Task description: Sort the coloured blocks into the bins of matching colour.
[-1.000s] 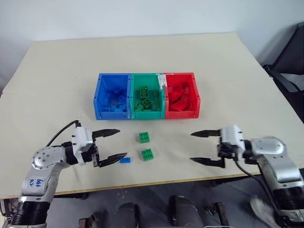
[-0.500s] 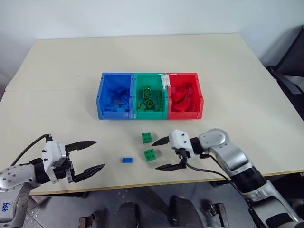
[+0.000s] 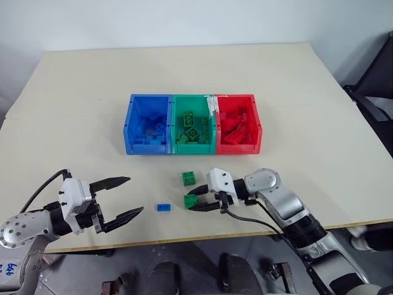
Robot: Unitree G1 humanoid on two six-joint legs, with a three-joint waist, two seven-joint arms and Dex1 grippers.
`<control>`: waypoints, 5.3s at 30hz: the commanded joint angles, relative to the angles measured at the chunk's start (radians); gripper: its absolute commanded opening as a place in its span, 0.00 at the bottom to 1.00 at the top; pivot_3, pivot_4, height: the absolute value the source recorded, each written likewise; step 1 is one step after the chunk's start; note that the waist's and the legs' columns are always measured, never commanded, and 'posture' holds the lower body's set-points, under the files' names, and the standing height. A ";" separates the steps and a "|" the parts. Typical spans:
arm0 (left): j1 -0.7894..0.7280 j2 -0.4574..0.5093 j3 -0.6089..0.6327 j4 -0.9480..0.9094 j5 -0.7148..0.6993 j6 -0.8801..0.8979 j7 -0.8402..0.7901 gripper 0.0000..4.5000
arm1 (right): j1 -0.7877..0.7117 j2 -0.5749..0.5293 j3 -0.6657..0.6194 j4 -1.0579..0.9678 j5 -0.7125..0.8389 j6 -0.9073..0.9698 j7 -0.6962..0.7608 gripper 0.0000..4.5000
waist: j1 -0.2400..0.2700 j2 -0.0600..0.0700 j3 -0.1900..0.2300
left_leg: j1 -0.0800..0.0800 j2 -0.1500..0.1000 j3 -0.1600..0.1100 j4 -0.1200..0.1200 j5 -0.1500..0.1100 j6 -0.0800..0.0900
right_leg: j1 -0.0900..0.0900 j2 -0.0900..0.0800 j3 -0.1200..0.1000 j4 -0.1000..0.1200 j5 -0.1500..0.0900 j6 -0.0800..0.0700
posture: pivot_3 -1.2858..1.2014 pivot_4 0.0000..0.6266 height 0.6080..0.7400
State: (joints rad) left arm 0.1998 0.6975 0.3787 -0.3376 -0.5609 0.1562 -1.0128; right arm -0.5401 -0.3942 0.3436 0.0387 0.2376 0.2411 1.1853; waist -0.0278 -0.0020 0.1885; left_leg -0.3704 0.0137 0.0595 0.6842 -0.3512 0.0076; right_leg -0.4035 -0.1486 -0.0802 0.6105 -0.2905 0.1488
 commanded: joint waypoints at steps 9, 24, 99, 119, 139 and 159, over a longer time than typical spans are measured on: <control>0.017 -0.036 0.043 -0.029 -0.026 0.005 0.074 1.00 | -0.436 0.121 -0.229 0.420 -0.051 -0.068 -0.343 0.32 | -0.010 0.000 0.000 | -0.001 0.001 0.005 0.000 0.000 -0.001 | -0.005 0.000 0.001 0.003 0.000 -0.001 | 0.52 0.24 1.00; 0.022 0.002 0.162 0.065 -0.034 0.014 0.091 1.00 | -0.161 -0.082 -0.324 0.189 0.182 -0.205 0.111 0.99 | 0.004 0.000 0.000 | -0.003 0.001 0.005 -0.001 -0.001 0.001 | -0.004 0.000 -0.002 0.001 0.000 -0.001 | 0.52 0.24 1.00; -0.920 -0.247 -0.303 0.625 0.267 -0.132 0.136 1.00 | 0.454 -0.204 -0.598 -0.235 0.286 -0.223 -0.224 1.00 | 0.029 0.000 0.000 | 0.000 0.001 0.007 0.013 -0.003 0.003 | 0.009 0.002 -0.007 -0.002 0.003 0.004 | 0.52 0.24 1.00; -0.076 0.100 0.166 0.367 0.063 -0.146 -0.108 1.00 | 0.224 -0.189 -0.307 -0.122 0.251 -0.229 0.086 1.00 | 0.030 0.000 0.000 | 0.000 0.003 -0.005 0.013 -0.006 0.003 | 0.009 -0.002 -0.009 -0.002 0.002 0.003 | 0.52 0.24 1.00; -0.354 0.163 -0.481 -0.004 0.265 0.266 -0.075 1.00 | 0.488 -0.338 -0.448 -0.230 0.228 -0.242 0.047 1.00 | 0.027 0.000 0.000 | 0.000 0.001 0.006 0.012 -0.007 0.004 | 0.009 0.000 -0.009 -0.003 0.002 0.003 | 0.52 0.24 1.00; -0.401 0.052 -0.473 0.101 0.280 0.178 -0.031 0.10 | 0.509 -0.332 -0.452 -0.266 0.218 -0.228 -0.020 1.00 | 0.051 0.001 0.000 | 0.000 0.001 0.006 0.014 -0.007 0.004 | 0.010 0.000 -0.008 -0.003 0.002 0.003 | 0.52 0.24 1.00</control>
State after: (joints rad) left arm -0.2051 0.7502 -0.1351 -0.2246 -0.2533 0.3538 -1.0511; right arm -0.0271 -0.7215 -0.0935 -0.1953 0.4418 0.0104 1.1718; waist 0.0236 -0.0012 0.1882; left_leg -0.3704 0.0144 0.0651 0.6985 -0.3583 0.0117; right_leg -0.3939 -0.1484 -0.0882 0.6077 -0.2882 0.1517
